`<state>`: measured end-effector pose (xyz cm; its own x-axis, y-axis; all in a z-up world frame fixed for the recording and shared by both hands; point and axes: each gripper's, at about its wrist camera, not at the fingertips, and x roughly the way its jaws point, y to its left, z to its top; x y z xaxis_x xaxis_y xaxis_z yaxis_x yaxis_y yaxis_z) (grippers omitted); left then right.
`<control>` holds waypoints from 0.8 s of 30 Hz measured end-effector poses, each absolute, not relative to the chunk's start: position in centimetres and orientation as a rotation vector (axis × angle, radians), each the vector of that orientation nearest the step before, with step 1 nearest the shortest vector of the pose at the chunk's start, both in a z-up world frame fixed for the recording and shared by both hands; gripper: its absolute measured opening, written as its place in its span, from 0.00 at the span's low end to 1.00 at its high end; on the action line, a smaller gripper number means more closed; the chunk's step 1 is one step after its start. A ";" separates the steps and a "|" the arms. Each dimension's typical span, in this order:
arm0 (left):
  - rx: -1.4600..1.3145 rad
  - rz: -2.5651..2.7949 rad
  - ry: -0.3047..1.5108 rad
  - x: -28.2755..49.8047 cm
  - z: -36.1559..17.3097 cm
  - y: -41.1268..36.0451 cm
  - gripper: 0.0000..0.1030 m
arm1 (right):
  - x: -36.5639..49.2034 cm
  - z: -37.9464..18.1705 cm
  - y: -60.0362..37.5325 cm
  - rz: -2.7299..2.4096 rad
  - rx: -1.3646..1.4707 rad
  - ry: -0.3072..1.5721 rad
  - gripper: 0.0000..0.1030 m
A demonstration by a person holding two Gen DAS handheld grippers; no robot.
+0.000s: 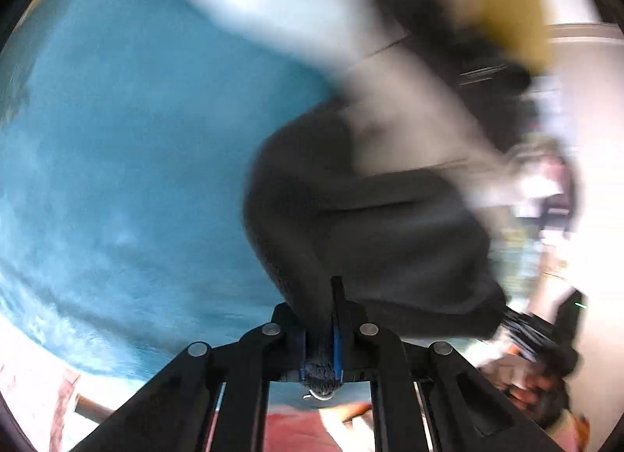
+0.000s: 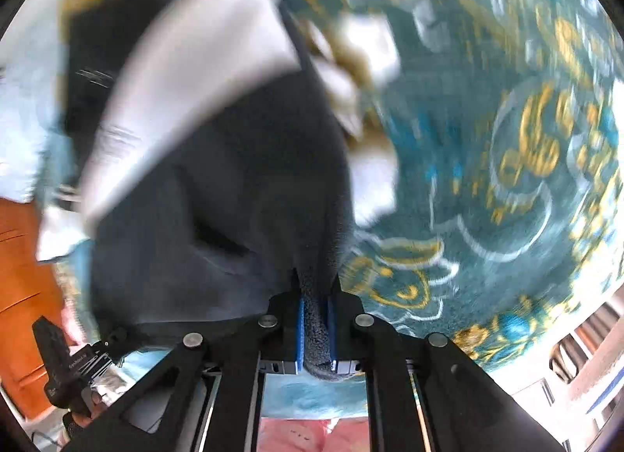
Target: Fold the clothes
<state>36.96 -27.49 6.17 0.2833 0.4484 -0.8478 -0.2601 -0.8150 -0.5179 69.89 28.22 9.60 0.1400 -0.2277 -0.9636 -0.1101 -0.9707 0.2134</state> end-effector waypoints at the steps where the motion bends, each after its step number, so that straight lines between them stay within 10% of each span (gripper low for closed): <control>1: -1.912 1.570 -0.196 36.9 8.5 -27.6 0.09 | 69.3 12.0 28.2 -2.010 2.226 -0.352 0.08; 6: -1.773 1.541 -0.201 38.5 13.9 -29.5 0.09 | 69.1 22.6 29.3 -2.240 1.915 -0.228 0.08; 12: -2.252 1.459 -0.205 42.2 0.1 -34.0 0.09 | 72.1 11.4 33.8 -2.079 2.362 -0.063 0.07; 16: -2.249 1.482 -0.326 40.8 1.3 -37.1 0.13 | 72.4 10.8 33.0 -2.093 2.387 -0.044 0.09; 24: -2.093 1.643 -0.657 32.6 6.5 -44.8 0.54 | 71.0 20.9 31.0 -2.311 2.178 -0.120 0.33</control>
